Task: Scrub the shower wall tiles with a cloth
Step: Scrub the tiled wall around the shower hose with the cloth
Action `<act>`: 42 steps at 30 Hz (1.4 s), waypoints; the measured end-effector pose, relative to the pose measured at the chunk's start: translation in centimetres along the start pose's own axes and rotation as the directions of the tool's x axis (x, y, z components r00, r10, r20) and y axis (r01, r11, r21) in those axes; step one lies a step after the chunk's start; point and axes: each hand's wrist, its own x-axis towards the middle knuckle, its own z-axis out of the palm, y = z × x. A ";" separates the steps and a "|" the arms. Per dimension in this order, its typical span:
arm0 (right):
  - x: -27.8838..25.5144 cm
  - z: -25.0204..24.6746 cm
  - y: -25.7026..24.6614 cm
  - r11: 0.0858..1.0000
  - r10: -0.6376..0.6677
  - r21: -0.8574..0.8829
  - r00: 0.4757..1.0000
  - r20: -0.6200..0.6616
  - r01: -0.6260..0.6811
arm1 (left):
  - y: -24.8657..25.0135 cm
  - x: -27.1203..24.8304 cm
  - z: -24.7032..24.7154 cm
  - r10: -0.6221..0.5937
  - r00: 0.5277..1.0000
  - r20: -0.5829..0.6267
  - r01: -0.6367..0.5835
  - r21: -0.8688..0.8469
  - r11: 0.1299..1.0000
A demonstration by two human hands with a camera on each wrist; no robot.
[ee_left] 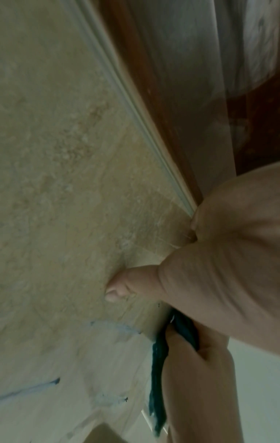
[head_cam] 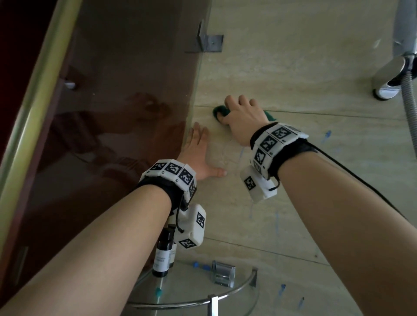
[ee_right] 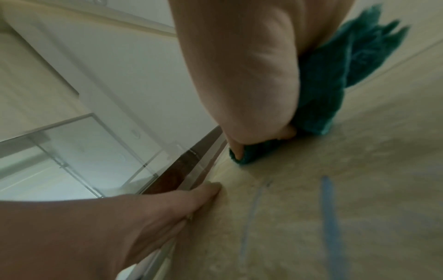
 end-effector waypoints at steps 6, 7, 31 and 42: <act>-0.5 0.5 -1.0 0.989 -0.143 -0.030 0.990 0.004 0.143 | 0.0 0.4 0.0 -0.027 1.000 -0.008 0.028 0.025 0.999; -0.9 0.6 -0.3 0.993 -0.119 -0.024 0.993 0.007 0.119 | 0.1 0.2 0.0 -0.030 1.000 -0.004 0.030 0.020 0.999; -5.8 1.3 -3.6 0.958 -0.264 -0.091 0.960 0.094 0.272 | 0.2 -0.7 -0.2 0.004 1.000 -0.003 -0.004 -0.029 1.000; -5.3 1.0 -2.4 0.964 -0.243 -0.089 0.966 0.094 0.251 | 0.3 -0.7 -0.4 -0.005 1.000 0.002 0.005 0.003 1.000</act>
